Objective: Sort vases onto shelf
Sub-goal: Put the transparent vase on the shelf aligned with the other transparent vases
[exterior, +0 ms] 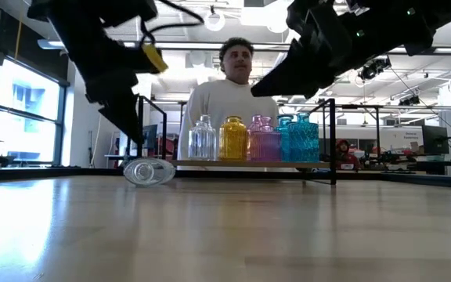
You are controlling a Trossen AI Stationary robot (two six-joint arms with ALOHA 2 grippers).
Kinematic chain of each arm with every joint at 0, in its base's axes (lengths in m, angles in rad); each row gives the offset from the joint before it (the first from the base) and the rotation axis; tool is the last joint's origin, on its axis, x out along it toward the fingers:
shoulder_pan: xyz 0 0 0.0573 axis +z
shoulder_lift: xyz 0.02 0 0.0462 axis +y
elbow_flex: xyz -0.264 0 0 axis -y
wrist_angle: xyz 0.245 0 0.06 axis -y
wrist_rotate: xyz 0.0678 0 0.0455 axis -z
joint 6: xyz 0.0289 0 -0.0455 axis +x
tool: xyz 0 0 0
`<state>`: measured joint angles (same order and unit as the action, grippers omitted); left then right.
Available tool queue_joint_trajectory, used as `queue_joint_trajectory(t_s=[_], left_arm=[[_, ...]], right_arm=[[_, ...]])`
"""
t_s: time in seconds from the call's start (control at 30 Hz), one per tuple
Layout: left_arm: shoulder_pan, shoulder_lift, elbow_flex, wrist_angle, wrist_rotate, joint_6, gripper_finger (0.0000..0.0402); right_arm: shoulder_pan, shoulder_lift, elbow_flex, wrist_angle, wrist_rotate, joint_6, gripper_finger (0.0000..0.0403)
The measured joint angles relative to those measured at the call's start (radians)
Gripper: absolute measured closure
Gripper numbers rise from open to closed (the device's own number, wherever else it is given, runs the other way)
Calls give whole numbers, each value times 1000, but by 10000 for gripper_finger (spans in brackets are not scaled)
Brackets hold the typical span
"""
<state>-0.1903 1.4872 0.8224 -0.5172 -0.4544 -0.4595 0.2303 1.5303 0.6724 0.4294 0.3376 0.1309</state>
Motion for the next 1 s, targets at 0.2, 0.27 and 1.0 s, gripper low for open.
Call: queue_joint_trajectory(t_s=[0.2,0.27,1.0], left_arm=[[-3,-80,-13,16,4,26,401],[-11,-91,-32,15,3,38,401],[46,-265,-471,407,-154,-106,401]], right_arm=[[-3,2,0,62,-3,-5,398],[-8,16,1,96,16,12,396],[-152,463,483,-153,-60,-109,314]])
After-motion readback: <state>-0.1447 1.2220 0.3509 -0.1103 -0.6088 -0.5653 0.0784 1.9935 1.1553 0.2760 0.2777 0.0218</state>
